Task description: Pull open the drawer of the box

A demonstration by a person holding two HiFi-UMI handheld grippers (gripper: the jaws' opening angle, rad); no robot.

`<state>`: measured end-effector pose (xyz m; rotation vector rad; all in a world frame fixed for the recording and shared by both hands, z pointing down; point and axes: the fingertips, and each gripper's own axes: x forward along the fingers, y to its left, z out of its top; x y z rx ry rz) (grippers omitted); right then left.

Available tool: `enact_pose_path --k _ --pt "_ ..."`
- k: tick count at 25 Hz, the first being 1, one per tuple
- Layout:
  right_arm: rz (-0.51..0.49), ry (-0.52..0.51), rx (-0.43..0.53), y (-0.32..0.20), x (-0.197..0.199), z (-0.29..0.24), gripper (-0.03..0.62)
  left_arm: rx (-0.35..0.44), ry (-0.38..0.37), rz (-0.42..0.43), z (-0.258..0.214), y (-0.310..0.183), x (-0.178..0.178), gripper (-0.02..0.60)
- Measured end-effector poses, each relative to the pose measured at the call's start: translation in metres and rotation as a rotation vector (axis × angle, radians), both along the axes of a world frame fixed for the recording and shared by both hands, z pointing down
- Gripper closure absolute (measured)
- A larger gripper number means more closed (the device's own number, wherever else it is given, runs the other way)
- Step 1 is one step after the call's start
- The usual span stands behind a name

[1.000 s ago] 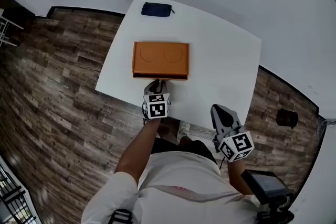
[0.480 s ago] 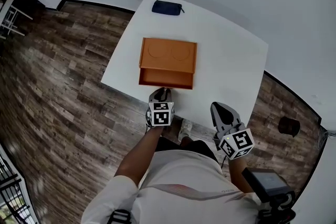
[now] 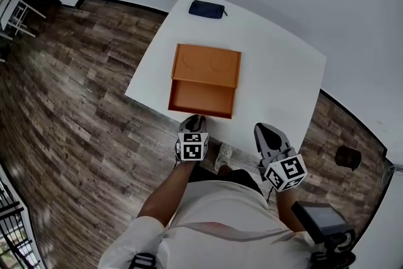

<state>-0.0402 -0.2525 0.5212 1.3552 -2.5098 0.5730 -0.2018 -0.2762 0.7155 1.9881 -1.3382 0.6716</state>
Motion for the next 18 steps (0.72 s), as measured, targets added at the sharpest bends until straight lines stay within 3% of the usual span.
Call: enact_pose_path --k 8,11,13,18 --pt "0.0 -0.006 -0.005 0.003 -0.001 0.004 0.591 0.017 0.026 -0.01 0.002 0.005 0.0 0.503" --pt "0.003 -0.009 -0.001 0.001 0.0 0.003 0.591 0.025 0.033 0.025 0.001 0.009 0.002 0.436" --pt "0.001 -0.013 -0.001 0.0 -0.001 0.003 0.591 0.015 0.033 0.023 0.0 0.014 -0.003 0.433" --pt "-0.016 -0.038 0.008 -0.007 -0.009 0.0 0.591 0.003 0.103 0.014 -0.022 0.032 -0.027 0.434"
